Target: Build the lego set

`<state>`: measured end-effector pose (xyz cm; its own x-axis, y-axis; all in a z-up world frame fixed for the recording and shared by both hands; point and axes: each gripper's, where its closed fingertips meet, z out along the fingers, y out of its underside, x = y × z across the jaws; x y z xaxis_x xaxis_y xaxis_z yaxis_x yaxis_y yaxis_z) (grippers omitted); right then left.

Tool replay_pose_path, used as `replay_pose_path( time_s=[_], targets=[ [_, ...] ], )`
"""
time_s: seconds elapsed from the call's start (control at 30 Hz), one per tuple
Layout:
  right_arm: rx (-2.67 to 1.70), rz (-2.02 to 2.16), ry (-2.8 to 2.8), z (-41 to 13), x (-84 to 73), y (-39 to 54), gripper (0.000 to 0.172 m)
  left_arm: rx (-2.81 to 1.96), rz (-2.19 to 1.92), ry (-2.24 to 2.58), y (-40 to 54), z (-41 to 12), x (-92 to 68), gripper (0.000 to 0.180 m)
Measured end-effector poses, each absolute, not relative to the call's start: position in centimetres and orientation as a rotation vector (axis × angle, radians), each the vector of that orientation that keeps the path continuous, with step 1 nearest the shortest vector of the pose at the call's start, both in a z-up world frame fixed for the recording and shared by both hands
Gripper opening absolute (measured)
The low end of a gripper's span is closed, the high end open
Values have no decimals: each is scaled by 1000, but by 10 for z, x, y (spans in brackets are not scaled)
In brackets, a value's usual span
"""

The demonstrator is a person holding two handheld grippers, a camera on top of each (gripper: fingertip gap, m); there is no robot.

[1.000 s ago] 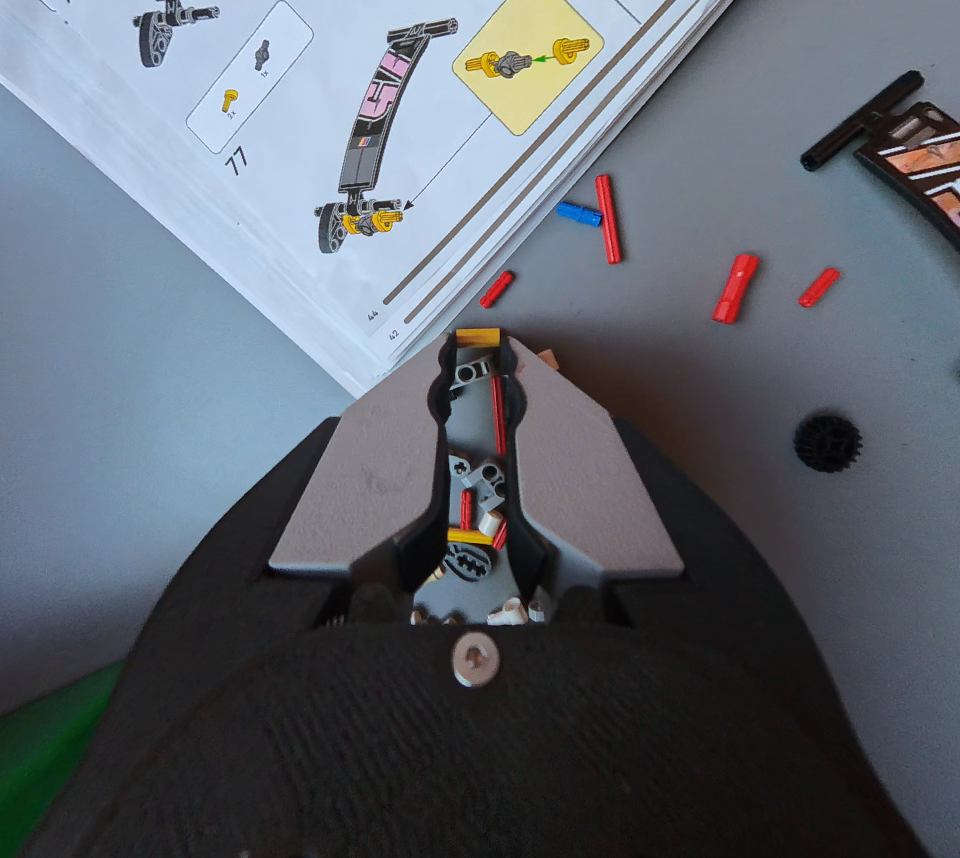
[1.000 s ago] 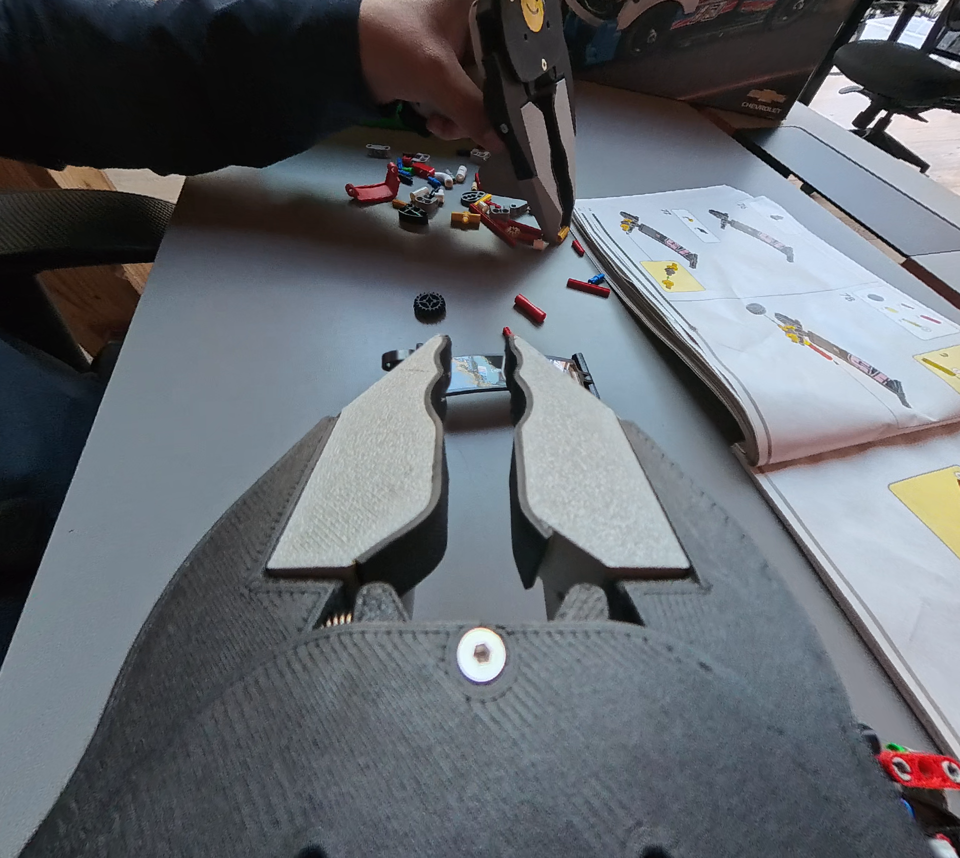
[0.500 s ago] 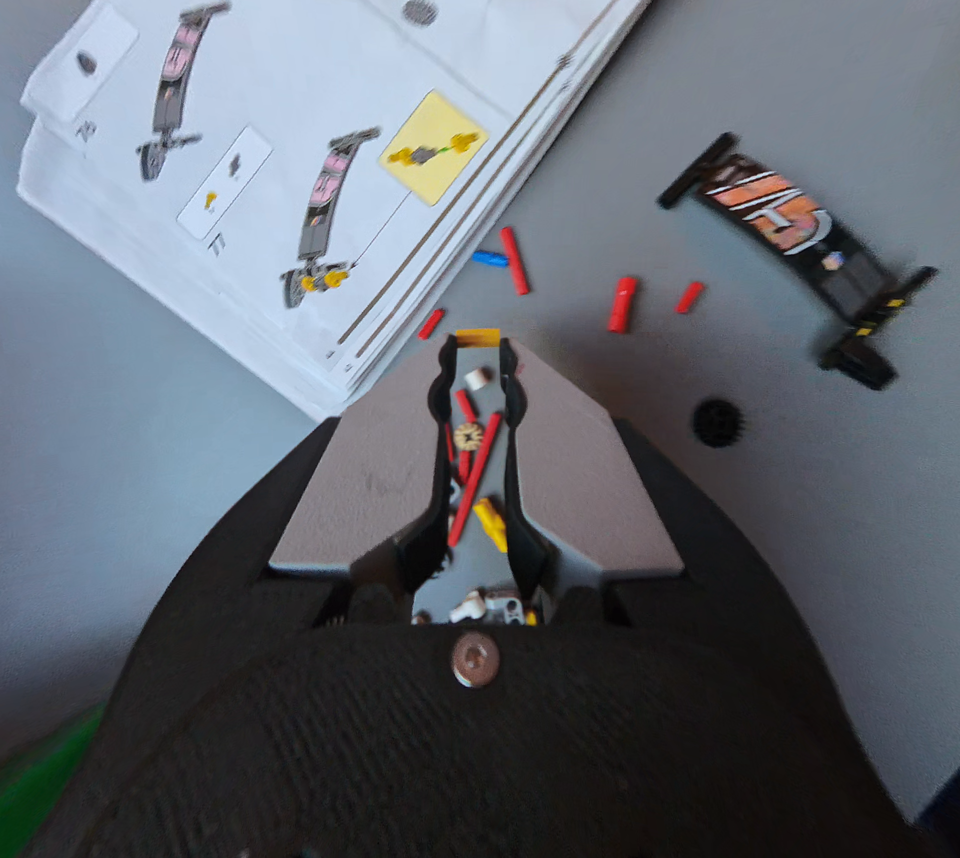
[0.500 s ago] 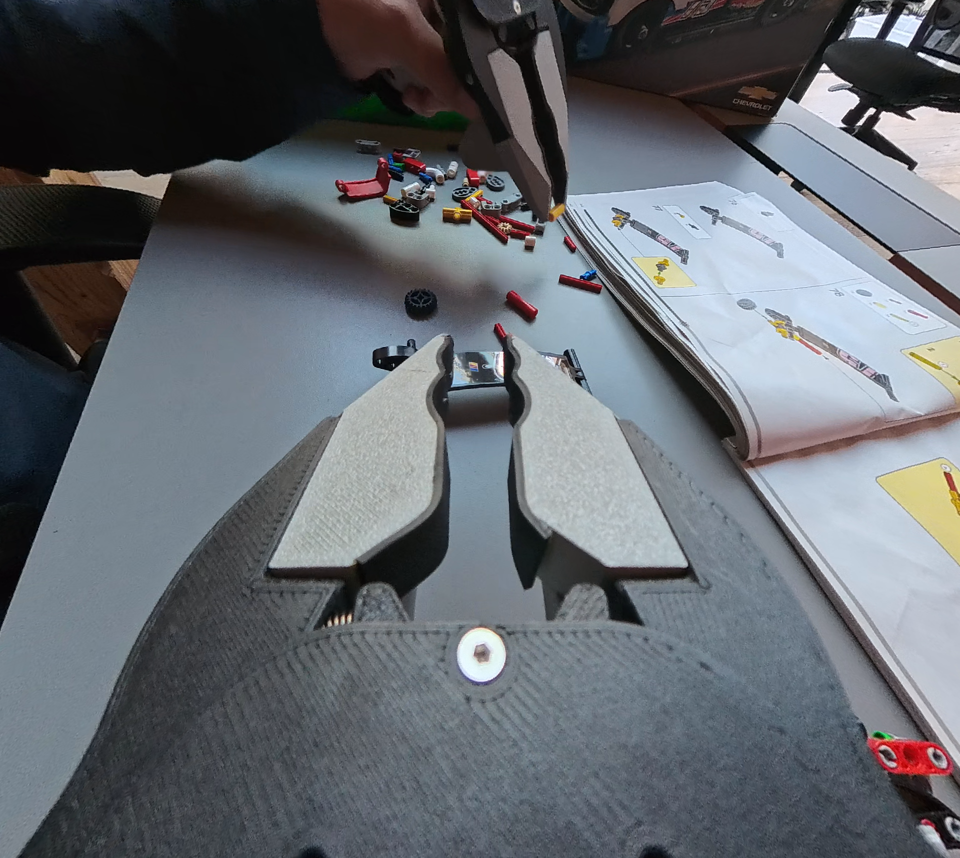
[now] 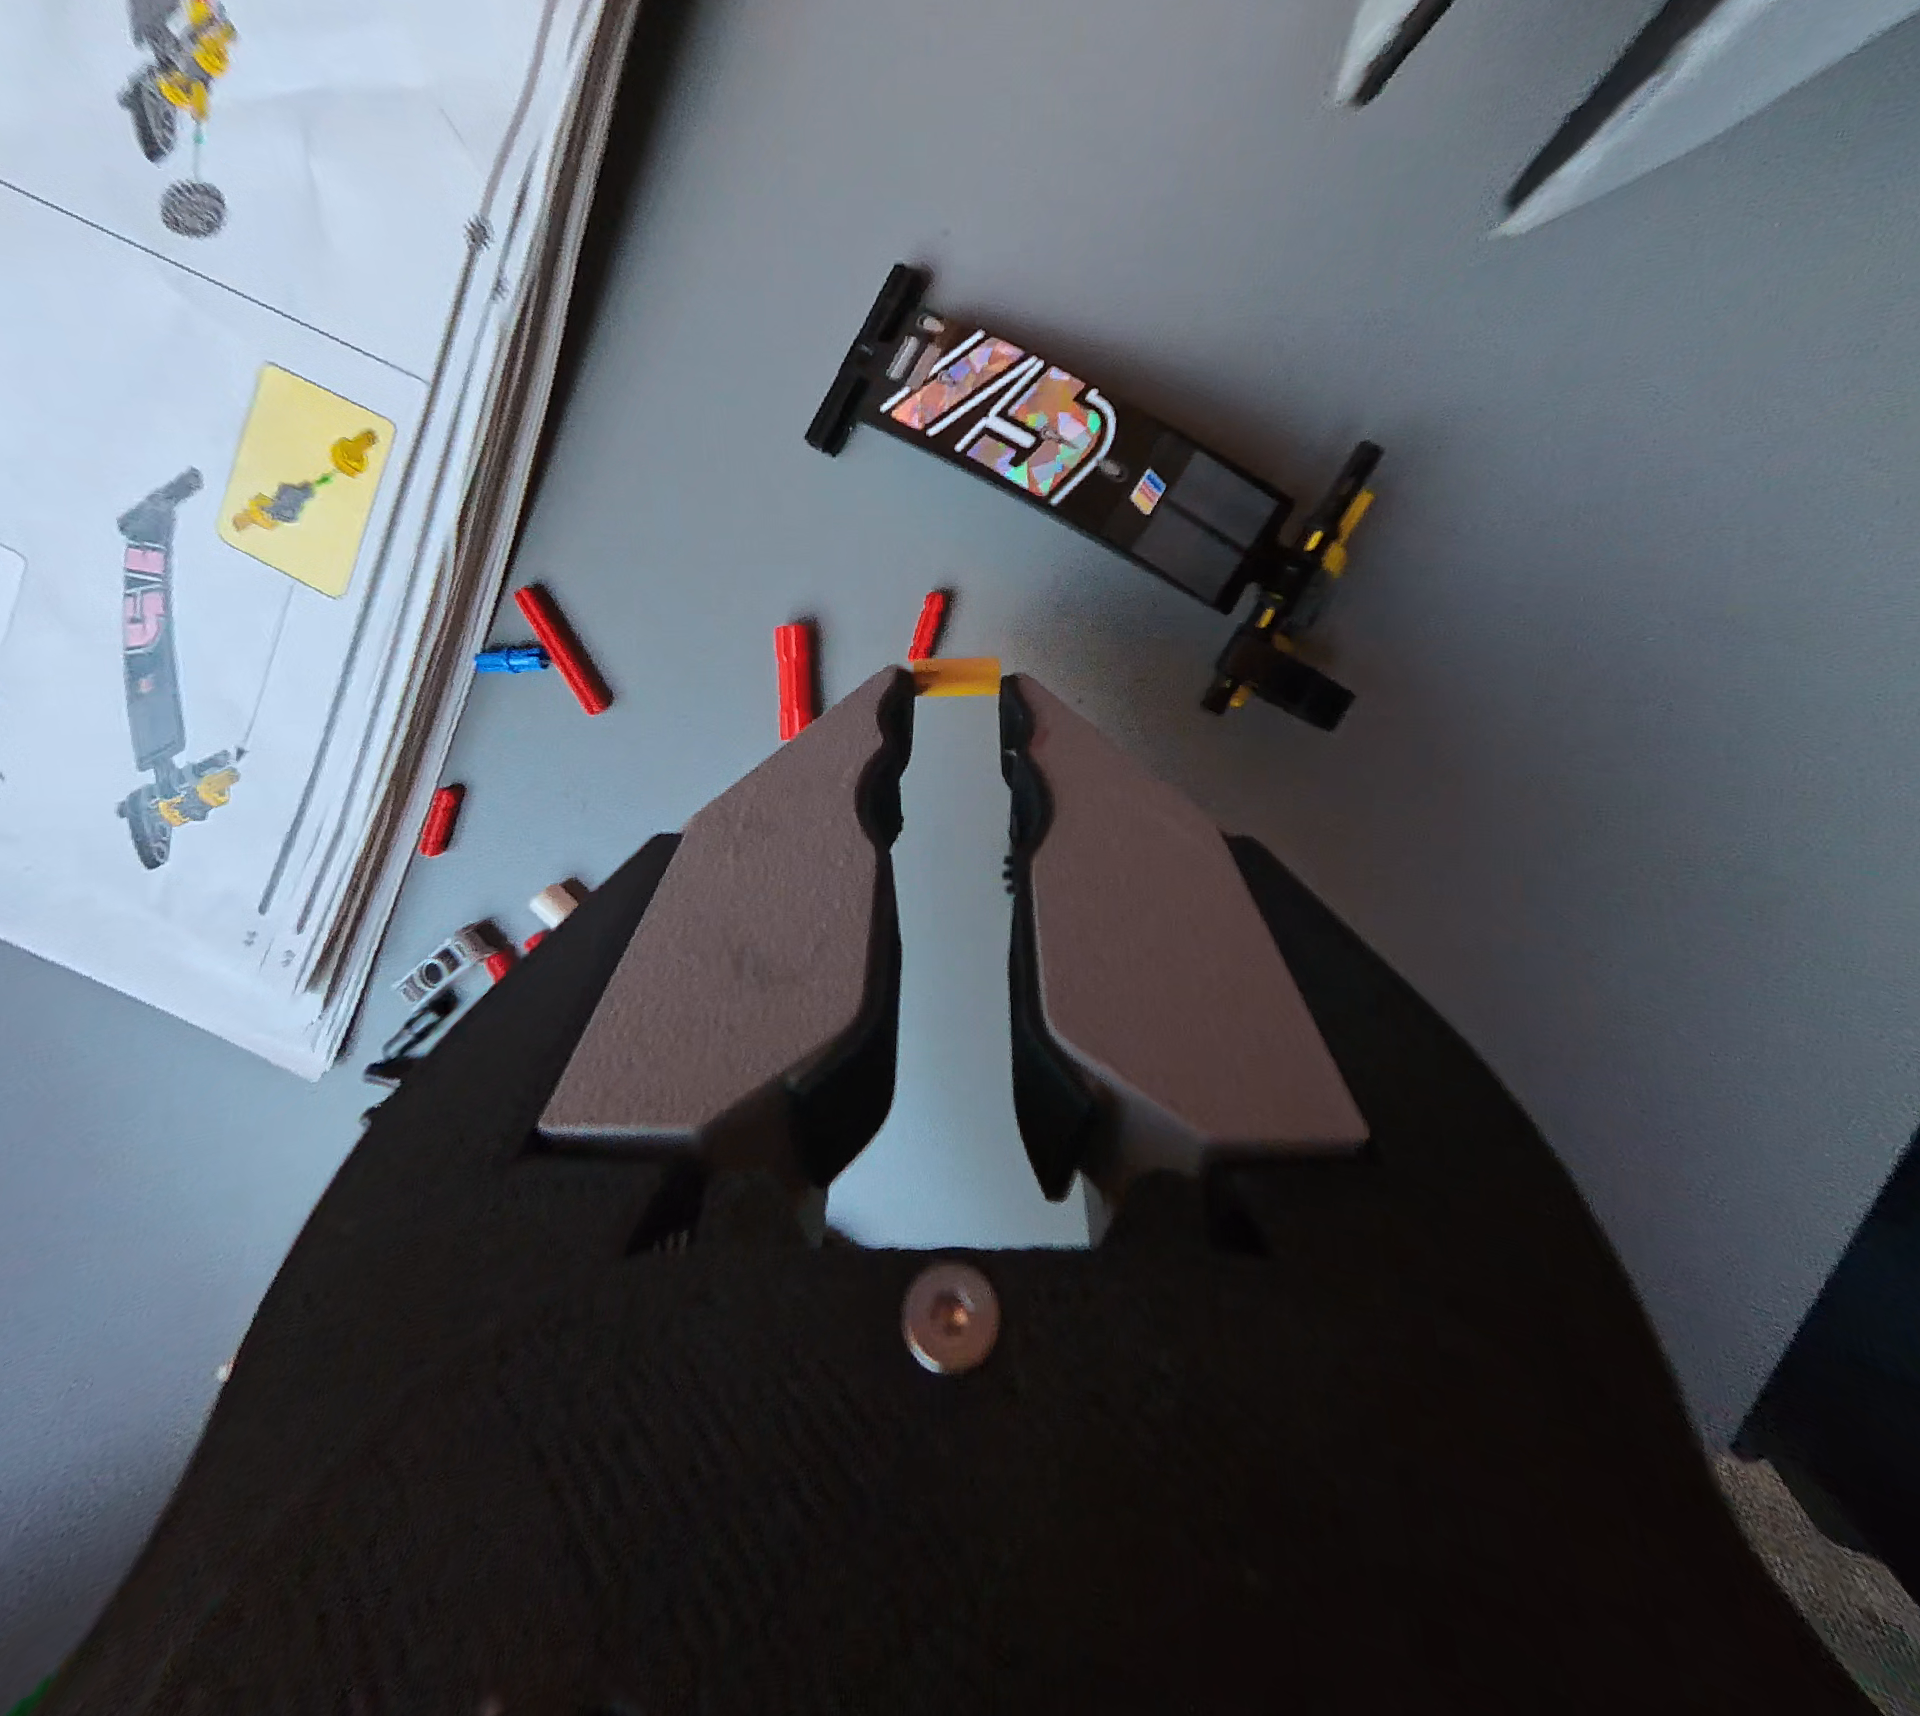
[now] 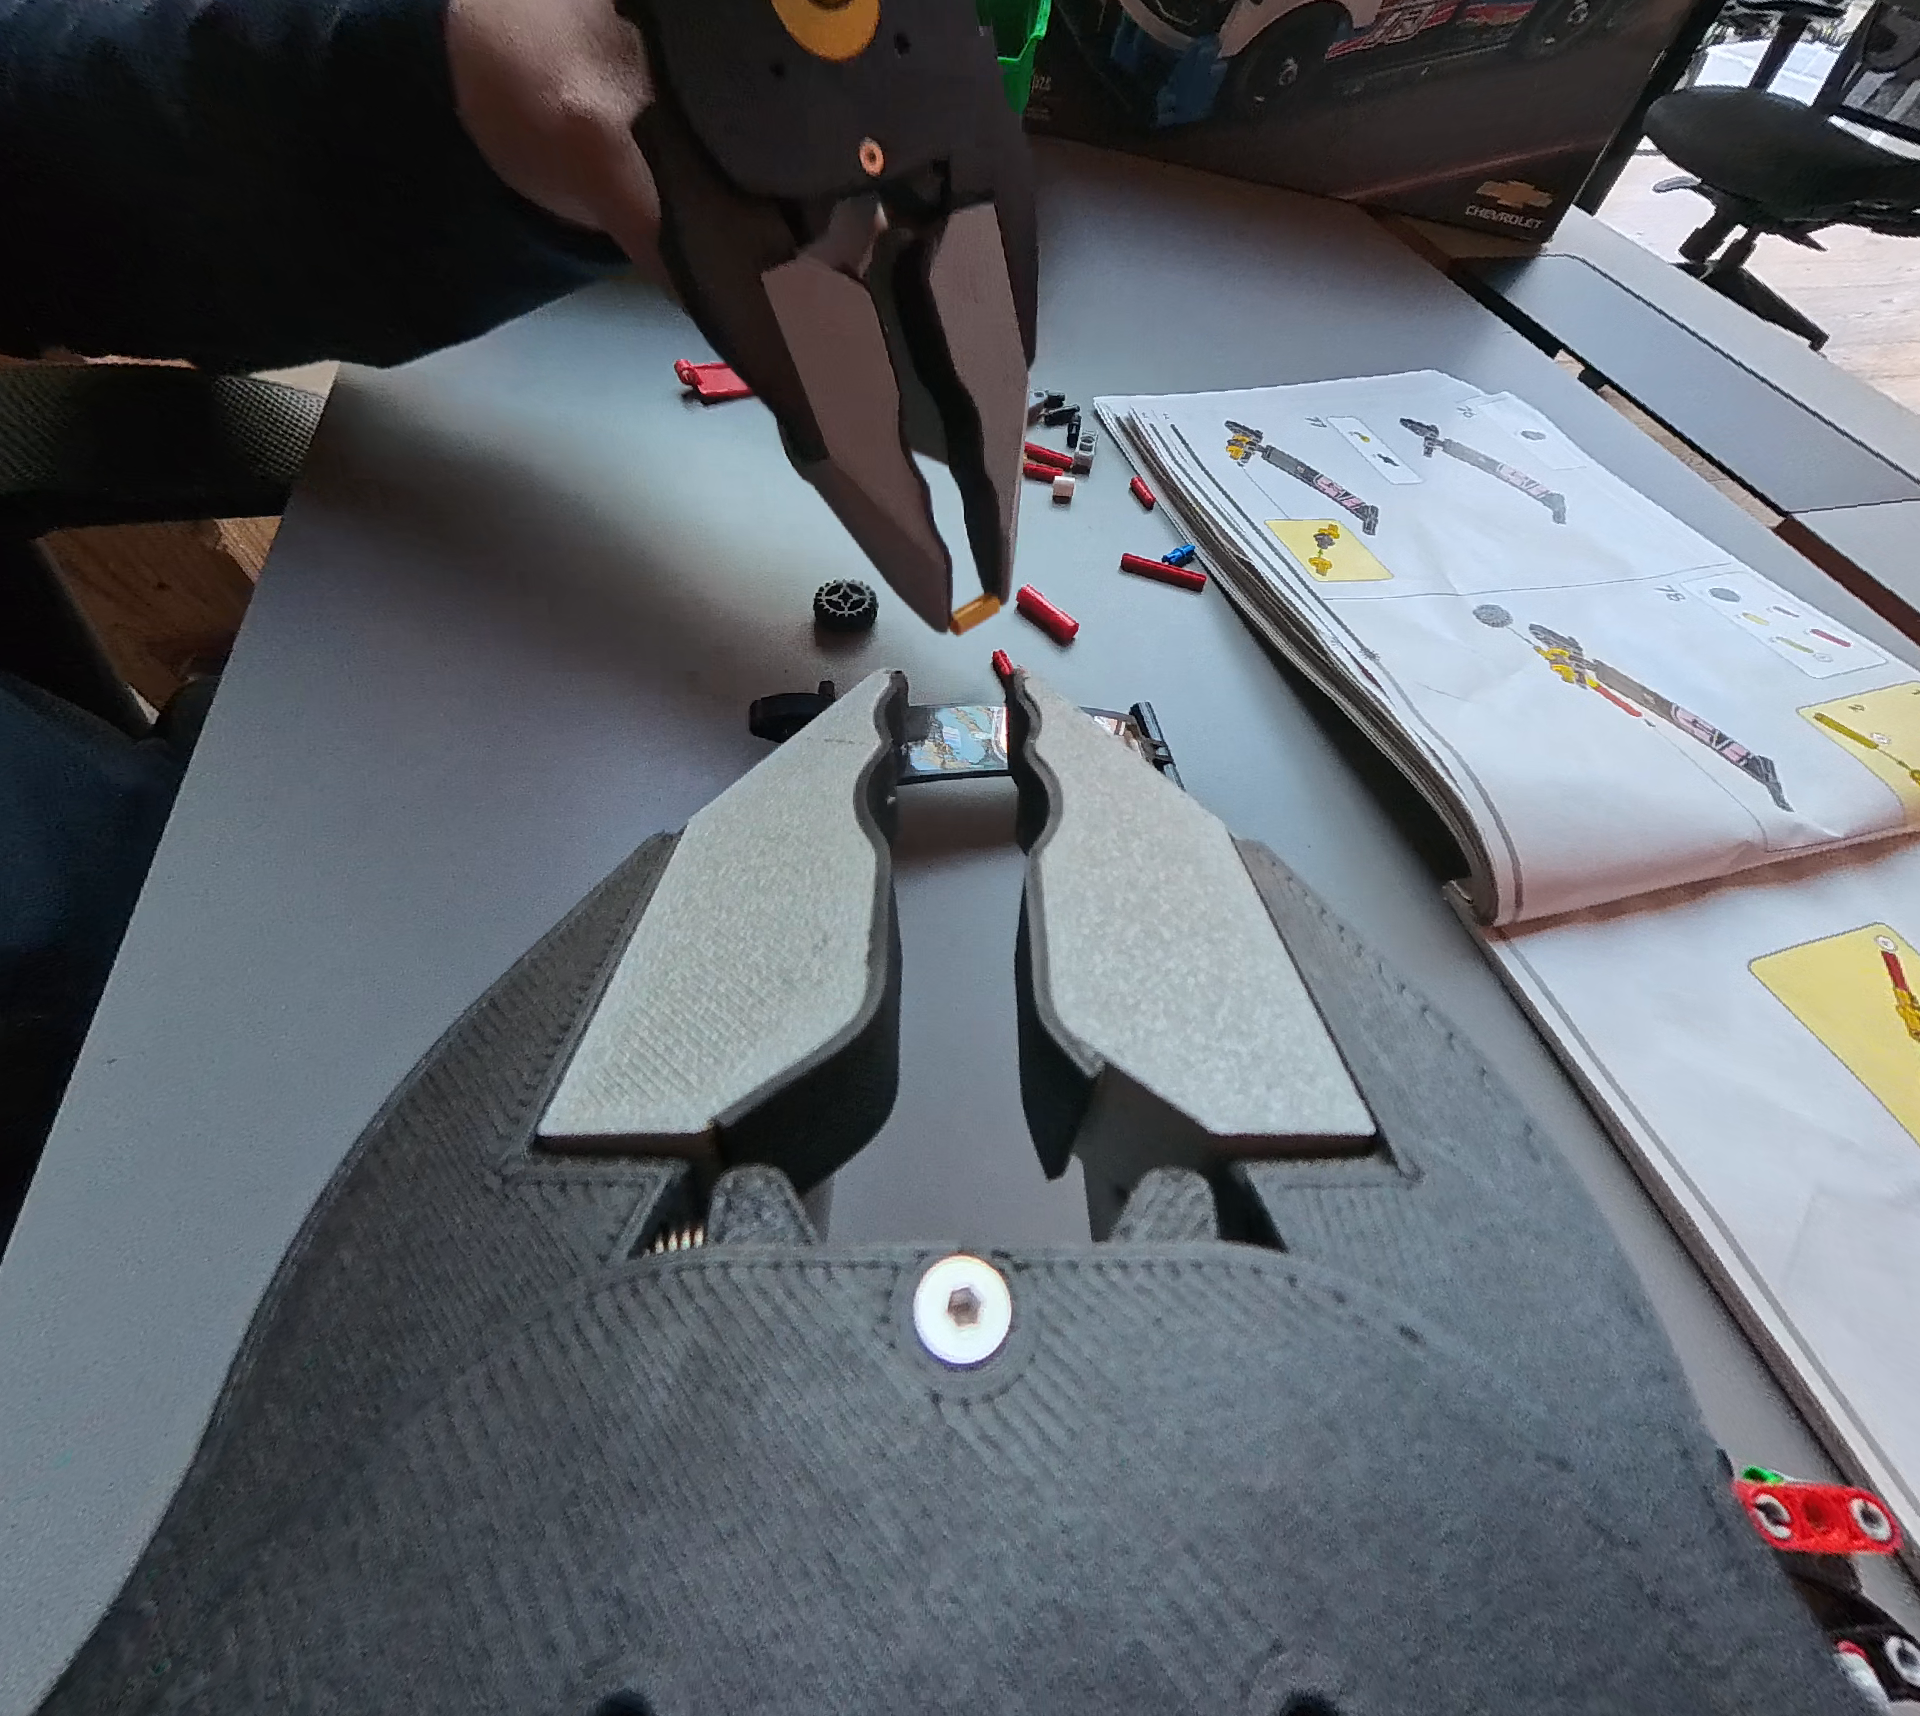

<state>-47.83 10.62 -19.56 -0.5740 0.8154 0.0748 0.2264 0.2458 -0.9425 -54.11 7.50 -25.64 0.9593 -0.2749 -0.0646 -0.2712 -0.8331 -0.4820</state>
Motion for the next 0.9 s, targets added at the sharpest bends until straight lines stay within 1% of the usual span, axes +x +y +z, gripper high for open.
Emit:
replay_pose_path(
  time_s=[0.13, 0.23, 0.37, 0.43, 0.5, 0.57, 0.63, 0.9],
  targets=[
    [-942, 1329, -1952, -195, -478, 105, 15, -2640, -45, 373, 73, -274, -540, 14],
    [-941, 1328, -1953, -195, -478, 105, 16, -2626, -51, 354, 72, -270, -541, 18],
    [-938, 1327, -1954, -195, -477, 105, 15, -2601, 9, 341, 64, -251, -553, 18],
    [-938, 1326, -1954, -195, -477, 105, 15, -2598, 101, 305, 52, -236, -574, 17],
    [-935, 1328, -1954, -195, -477, 104, 15, -2577, 184, 207, 38, -217, -604, 13],
    [-931, 1329, -1957, -195, -477, 103, 15, -2570, 157, 95, 23, -207, -624, 14],
    [-930, 1323, -1963, -196, -477, 102, 16, -2618, 113, 19, 7, -210, -636, 22],
    [-945, 1311, -1962, -198, -478, 104, 15, -2762, 195, -6, -27, -246, -649, 13]
  ],
)
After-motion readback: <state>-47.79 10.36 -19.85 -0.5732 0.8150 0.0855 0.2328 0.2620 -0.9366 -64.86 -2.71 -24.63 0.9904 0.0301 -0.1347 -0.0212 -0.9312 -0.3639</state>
